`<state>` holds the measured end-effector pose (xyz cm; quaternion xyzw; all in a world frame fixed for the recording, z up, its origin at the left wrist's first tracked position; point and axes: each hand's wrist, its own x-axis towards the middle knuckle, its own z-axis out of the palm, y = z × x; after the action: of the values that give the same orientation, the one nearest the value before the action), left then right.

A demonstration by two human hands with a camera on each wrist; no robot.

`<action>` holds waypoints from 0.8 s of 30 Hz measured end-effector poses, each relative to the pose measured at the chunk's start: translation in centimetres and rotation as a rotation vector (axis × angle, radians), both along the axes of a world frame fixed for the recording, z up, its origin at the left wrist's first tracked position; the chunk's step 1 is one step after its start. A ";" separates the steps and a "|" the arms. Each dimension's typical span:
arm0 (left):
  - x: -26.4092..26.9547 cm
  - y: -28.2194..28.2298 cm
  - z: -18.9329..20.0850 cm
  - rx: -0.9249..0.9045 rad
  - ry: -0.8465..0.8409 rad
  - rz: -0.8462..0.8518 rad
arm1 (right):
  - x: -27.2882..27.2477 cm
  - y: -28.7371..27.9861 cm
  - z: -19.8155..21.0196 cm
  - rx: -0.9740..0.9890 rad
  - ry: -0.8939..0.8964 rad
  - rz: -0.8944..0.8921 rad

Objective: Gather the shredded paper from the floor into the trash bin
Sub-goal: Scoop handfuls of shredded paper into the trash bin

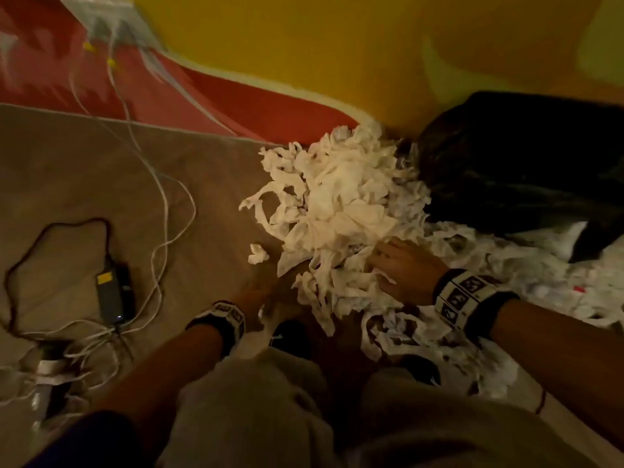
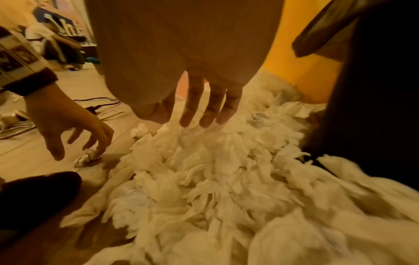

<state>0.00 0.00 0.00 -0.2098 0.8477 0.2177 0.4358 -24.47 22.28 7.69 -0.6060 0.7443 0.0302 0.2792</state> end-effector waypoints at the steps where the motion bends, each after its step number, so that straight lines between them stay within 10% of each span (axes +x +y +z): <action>1: -0.1 0.0 -1.1 -0.007 0.003 -0.022 | -0.1 -0.5 -1.0 -0.039 -0.002 0.023; 10: -3.8 -3.6 -1.7 -0.001 0.053 -0.210 | -0.3 -3.9 -1.8 0.073 -0.034 0.179; 18: -5.9 -7.4 -0.2 -0.055 0.368 0.233 | 1.1 -7.9 0.8 0.022 -0.027 0.294; 24: -4.3 -7.9 -3.6 -0.198 0.250 0.084 | 1.5 -10.5 -1.9 -0.194 0.366 0.301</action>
<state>-4.29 -7.86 -3.56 -0.2584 0.9031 0.1754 0.2947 -23.01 11.74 5.82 -0.7185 0.6831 0.1090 0.0730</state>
